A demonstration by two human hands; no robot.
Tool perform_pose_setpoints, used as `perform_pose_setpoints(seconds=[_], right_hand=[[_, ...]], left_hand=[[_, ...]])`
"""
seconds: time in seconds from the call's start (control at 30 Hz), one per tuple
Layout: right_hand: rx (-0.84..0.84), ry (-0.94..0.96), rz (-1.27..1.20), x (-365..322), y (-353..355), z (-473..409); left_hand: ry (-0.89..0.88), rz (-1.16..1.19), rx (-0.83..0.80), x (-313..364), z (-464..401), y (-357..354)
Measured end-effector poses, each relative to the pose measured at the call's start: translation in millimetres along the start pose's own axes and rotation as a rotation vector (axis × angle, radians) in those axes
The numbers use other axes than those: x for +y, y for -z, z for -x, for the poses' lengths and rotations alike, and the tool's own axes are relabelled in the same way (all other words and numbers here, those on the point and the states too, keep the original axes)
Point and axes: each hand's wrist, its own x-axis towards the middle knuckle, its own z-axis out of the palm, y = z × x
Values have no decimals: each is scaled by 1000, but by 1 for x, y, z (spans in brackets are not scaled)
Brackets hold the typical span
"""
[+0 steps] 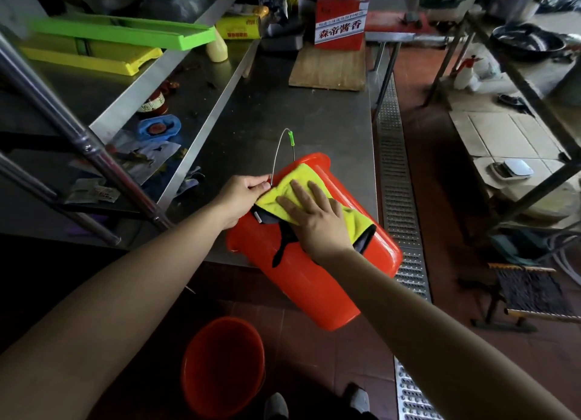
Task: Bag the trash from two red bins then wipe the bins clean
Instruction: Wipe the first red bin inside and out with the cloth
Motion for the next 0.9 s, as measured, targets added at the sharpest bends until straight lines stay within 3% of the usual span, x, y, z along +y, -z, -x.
perform_pose_setpoints(seconds=[0.23, 0.4, 0.63, 0.77, 0.9], right_hand=[[141, 98, 32, 44, -16, 115], [123, 104, 7, 60, -20, 159], [74, 34, -93, 20, -4, 64], [4, 23, -101, -4, -1, -6], [19, 88, -82, 6, -1, 10]], left_hand=[[-23, -15, 20, -16, 15, 6], [0, -63, 13, -22, 23, 12], [-25, -131, 2, -34, 40, 25], [-55, -189, 77, -38, 41, 29], [-52, -144, 93, -39, 47, 29]])
